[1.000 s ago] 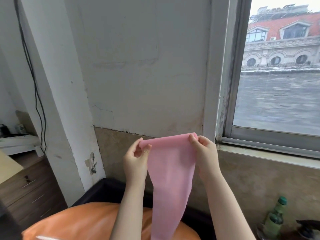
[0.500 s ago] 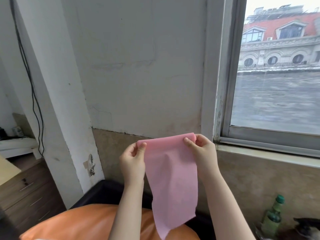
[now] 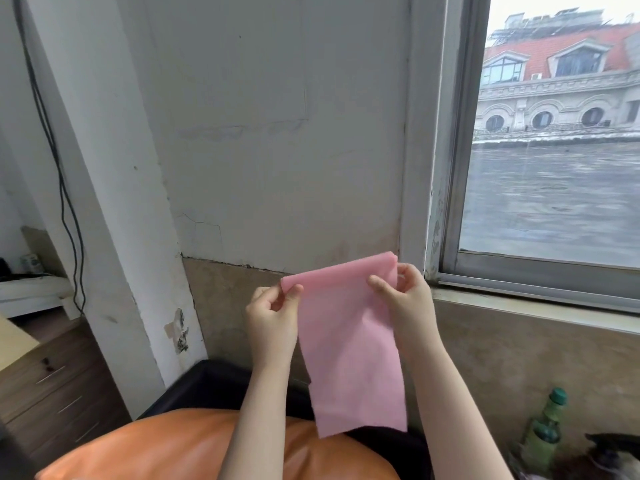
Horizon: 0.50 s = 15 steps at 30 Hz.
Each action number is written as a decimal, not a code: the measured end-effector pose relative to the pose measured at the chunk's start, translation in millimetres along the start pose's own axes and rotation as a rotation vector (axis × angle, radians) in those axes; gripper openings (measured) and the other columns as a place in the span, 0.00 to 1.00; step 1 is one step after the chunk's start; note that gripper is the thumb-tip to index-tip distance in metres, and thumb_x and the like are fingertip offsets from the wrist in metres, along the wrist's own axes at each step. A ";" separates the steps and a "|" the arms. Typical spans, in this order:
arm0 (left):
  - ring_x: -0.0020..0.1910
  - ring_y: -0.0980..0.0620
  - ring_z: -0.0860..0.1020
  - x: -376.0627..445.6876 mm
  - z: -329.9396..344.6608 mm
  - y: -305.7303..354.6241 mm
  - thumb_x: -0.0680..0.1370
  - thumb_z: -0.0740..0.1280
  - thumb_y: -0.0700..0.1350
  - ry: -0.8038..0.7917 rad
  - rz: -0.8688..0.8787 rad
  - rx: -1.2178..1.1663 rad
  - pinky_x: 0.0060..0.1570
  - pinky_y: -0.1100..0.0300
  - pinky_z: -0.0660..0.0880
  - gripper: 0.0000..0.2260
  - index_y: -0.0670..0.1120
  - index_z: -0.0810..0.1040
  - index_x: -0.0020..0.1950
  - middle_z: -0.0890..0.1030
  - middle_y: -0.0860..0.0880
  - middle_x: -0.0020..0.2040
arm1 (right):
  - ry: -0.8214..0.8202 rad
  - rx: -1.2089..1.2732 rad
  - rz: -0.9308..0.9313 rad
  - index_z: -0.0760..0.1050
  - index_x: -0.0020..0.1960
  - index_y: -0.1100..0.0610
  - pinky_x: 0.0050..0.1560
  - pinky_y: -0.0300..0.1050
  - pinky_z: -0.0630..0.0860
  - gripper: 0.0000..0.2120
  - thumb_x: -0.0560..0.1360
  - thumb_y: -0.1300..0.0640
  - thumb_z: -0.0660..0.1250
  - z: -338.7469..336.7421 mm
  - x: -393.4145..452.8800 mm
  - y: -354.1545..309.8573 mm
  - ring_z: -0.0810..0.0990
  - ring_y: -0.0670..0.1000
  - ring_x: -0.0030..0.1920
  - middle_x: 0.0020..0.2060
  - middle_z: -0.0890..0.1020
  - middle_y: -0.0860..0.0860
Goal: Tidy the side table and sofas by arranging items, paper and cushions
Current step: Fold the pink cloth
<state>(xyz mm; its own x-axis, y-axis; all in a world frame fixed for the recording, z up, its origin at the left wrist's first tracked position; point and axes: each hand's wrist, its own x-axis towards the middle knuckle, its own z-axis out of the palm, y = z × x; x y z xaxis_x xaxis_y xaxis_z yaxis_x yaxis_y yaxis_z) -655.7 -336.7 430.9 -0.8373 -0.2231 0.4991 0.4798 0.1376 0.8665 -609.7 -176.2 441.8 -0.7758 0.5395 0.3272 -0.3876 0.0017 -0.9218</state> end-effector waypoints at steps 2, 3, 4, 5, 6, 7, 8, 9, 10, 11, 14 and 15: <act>0.32 0.55 0.68 1.5 -0.3 -5.1 0.76 0.69 0.41 0.021 -0.007 0.022 0.29 0.71 0.63 0.16 0.44 0.71 0.28 0.70 0.49 0.35 | -0.070 0.080 0.024 0.73 0.57 0.49 0.46 0.42 0.76 0.20 0.70 0.66 0.71 -1.6 -0.6 2.7 0.79 0.49 0.42 0.43 0.81 0.50; 0.32 0.53 0.69 2.4 -0.6 -7.5 0.76 0.68 0.41 0.020 -0.013 0.030 0.29 0.70 0.63 0.18 0.43 0.70 0.27 0.70 0.49 0.35 | -0.082 0.100 0.018 0.74 0.58 0.48 0.47 0.43 0.76 0.22 0.70 0.68 0.71 -2.4 0.4 3.4 0.79 0.49 0.42 0.43 0.81 0.51; 0.33 0.51 0.70 2.8 -1.1 -10.5 0.76 0.68 0.41 0.018 -0.020 0.028 0.29 0.69 0.62 0.18 0.40 0.71 0.28 0.71 0.47 0.36 | -0.077 0.102 0.006 0.76 0.55 0.50 0.46 0.43 0.75 0.18 0.71 0.68 0.70 -2.5 0.3 2.4 0.77 0.48 0.41 0.41 0.80 0.50; 0.34 0.49 0.71 3.5 -1.7 -13.6 0.76 0.68 0.42 0.017 -0.025 0.018 0.30 0.68 0.62 0.18 0.37 0.72 0.29 0.72 0.45 0.36 | -0.071 0.094 -0.009 0.78 0.50 0.54 0.43 0.42 0.74 0.12 0.71 0.68 0.69 -1.5 -0.9 -0.5 0.76 0.48 0.40 0.38 0.79 0.50; 0.34 0.48 0.71 3.4 -2.5 -14.8 0.77 0.68 0.43 0.016 -0.022 0.015 0.30 0.67 0.62 0.18 0.34 0.73 0.30 0.73 0.43 0.36 | -0.049 0.066 -0.014 0.78 0.44 0.57 0.40 0.42 0.71 0.06 0.72 0.67 0.68 -1.0 -0.8 -0.4 0.74 0.48 0.37 0.35 0.78 0.50; 0.34 0.49 0.71 2.4 -3.4 -14.1 0.77 0.67 0.44 0.009 -0.021 0.007 0.30 0.67 0.62 0.19 0.32 0.73 0.31 0.73 0.42 0.36 | -0.026 0.047 -0.017 0.76 0.39 0.59 0.37 0.41 0.68 0.05 0.73 0.66 0.68 -0.4 -1.5 -0.6 0.71 0.47 0.34 0.32 0.75 0.49; 0.33 0.52 0.70 1.9 -4.0 -14.1 0.77 0.67 0.46 -0.003 -0.018 -0.004 0.30 0.67 0.62 0.20 0.34 0.72 0.31 0.73 0.44 0.34 | 0.000 0.028 -0.028 0.73 0.35 0.59 0.34 0.40 0.65 0.09 0.73 0.65 0.68 0.1 -1.3 0.6 0.68 0.46 0.32 0.29 0.72 0.47; 0.31 0.56 0.68 1.5 -4.2 -11.5 0.77 0.66 0.47 -0.034 -0.026 -0.014 0.29 0.68 0.62 0.19 0.37 0.72 0.31 0.72 0.49 0.32 | 0.019 0.005 -0.039 0.69 0.31 0.57 0.31 0.38 0.61 0.14 0.73 0.63 0.68 0.9 -1.9 0.1 0.64 0.44 0.29 0.26 0.68 0.44; 0.30 0.60 0.68 0.8 -3.9 -7.9 0.77 0.67 0.48 -0.065 -0.033 -0.029 0.29 0.70 0.63 0.16 0.42 0.74 0.32 0.72 0.53 0.30 | 0.038 -0.011 -0.044 0.64 0.29 0.55 0.29 0.36 0.57 0.19 0.74 0.62 0.68 1.4 -1.7 0.4 0.60 0.42 0.27 0.23 0.63 0.41; 0.31 0.64 0.70 0.5 -3.4 -5.5 0.76 0.68 0.48 -0.106 -0.056 -0.073 0.31 0.72 0.66 0.10 0.47 0.76 0.36 0.74 0.57 0.31 | 0.055 -0.029 -0.045 0.60 0.28 0.54 0.28 0.36 0.54 0.22 0.74 0.61 0.68 2.3 -2.1 -0.2 0.57 0.42 0.26 0.22 0.60 0.41; 0.49 0.66 0.76 -0.4 -1.7 -4.5 0.74 0.71 0.44 -0.187 -0.102 -0.177 0.47 0.78 0.71 0.15 0.51 0.75 0.59 0.78 0.60 0.50 | 0.086 -0.042 -0.048 0.54 0.29 0.52 0.28 0.37 0.50 0.24 0.76 0.59 0.66 3.0 -2.1 1.3 0.53 0.44 0.27 0.22 0.55 0.42; 0.51 0.65 0.76 -0.2 -1.3 -5.1 0.74 0.71 0.42 -0.165 -0.095 -0.176 0.48 0.78 0.71 0.15 0.50 0.76 0.60 0.78 0.59 0.51 | 0.083 -0.047 -0.051 0.54 0.30 0.52 0.28 0.38 0.49 0.24 0.76 0.59 0.66 3.1 -2.3 2.3 0.53 0.44 0.27 0.23 0.55 0.43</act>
<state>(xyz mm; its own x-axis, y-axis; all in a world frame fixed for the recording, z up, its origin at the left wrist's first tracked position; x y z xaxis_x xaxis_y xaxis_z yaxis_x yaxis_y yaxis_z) -657.7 -338.7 426.5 -0.9055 -0.0641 0.4194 0.4227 -0.0498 0.9049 -610.4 -180.1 439.6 -0.7112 0.6056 0.3571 -0.4001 0.0691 -0.9139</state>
